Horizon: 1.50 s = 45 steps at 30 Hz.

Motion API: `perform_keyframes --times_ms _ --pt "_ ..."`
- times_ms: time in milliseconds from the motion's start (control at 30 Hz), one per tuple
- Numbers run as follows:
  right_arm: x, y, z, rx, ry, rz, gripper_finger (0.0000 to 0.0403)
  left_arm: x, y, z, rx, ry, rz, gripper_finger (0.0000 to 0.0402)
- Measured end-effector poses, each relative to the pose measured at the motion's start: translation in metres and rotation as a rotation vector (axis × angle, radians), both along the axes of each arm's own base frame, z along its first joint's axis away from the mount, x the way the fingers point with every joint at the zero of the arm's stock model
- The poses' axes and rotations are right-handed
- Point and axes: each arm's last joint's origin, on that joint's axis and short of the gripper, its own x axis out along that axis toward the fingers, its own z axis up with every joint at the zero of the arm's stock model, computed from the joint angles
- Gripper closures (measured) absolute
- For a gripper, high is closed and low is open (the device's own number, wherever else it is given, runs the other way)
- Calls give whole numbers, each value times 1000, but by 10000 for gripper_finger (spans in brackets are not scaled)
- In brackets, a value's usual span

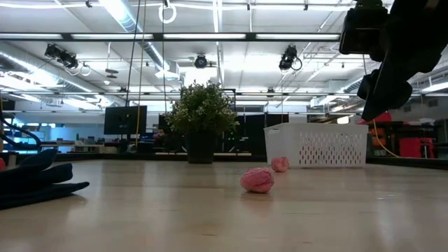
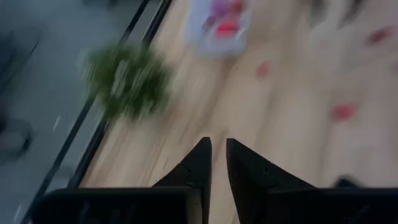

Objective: Pick and placing Produce into tupperware
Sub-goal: Put the raspberry into the bin

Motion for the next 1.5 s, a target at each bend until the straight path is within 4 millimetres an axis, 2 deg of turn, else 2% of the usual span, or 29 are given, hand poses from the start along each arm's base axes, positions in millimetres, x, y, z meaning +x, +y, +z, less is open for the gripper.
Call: perform_keyframes --times_ms 133,233,333,433,600,733,867,1033,1500 --pt "0 0 0 0 0 0 144 -19 12 -52 -38 60 168 328" --pt "0 0 0 -17 -5 18 144 -24 14 -86 -156 50 246 315" --pt "0 -1 0 -52 -16 31 145 -22 8 -122 -348 91 244 303" --pt "1 -2 0 -77 -24 17 146 -14 -4 -160 -467 146 177 292" --pt "1 -3 0 -105 -34 -6 146 -9 -16 -216 -508 247 87 264" --pt "1 -3 0 -114 -36 4 146 -13 -18 -246 -479 359 106 231" --pt "1 -3 0 -115 -37 5 147 -11 -20 -257 -469 391 110 201" --pt "1 -3 0 -132 -41 25 147 -6 -26 -262 -556 430 114 177" --pt "1 -4 1 -161 -52 -10 147 -4 -42 -286 -529 512 181 174"
